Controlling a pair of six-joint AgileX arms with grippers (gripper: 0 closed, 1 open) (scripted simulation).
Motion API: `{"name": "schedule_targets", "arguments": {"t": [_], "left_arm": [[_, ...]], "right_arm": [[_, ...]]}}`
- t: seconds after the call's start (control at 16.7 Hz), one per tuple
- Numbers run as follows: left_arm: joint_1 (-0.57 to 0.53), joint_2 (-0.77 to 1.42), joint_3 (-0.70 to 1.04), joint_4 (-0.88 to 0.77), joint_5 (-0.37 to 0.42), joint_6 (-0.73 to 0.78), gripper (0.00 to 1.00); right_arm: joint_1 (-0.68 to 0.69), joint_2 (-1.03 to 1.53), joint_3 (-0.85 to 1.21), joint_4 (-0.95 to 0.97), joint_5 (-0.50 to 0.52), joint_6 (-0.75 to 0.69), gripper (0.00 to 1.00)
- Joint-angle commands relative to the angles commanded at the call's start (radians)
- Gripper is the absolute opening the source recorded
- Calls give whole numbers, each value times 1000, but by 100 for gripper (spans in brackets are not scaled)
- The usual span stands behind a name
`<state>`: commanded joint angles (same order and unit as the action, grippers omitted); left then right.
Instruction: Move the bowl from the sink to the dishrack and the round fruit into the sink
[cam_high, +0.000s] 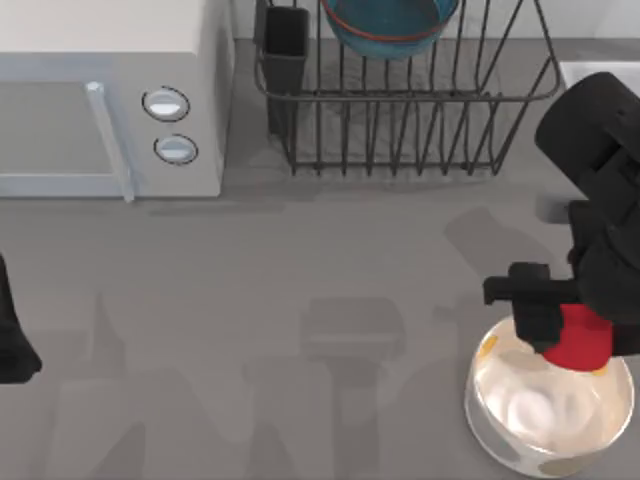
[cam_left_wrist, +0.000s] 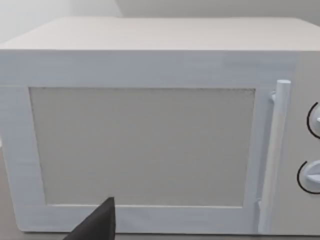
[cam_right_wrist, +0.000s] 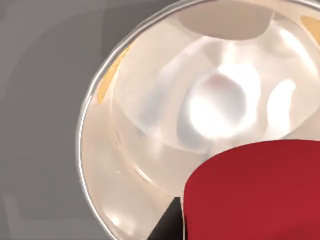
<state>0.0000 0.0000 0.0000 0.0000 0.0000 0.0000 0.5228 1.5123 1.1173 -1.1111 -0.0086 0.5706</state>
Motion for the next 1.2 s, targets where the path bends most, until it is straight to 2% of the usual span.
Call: {"name": "schedule_targets", "arguments": {"t": [0.24, 0.54, 0.72, 0.96, 1.2], "left_arm": [[0, 0, 0, 0, 0, 0, 100], [0, 0, 0, 0, 0, 0, 100], [0, 0, 0, 0, 0, 0, 100], [0, 0, 0, 0, 0, 0, 100], [0, 0, 0, 0, 0, 0, 100]], "right_arm": [[-26, 3, -2, 34, -26, -12, 0], [-230, 9, 6, 292, -175, -127, 0], [-389, 33, -5, 569, -287, -231, 0], [-600, 54, -83, 1052, -425, -365, 0], [-792, 24, -234, 1519, -494, -460, 0]]}}
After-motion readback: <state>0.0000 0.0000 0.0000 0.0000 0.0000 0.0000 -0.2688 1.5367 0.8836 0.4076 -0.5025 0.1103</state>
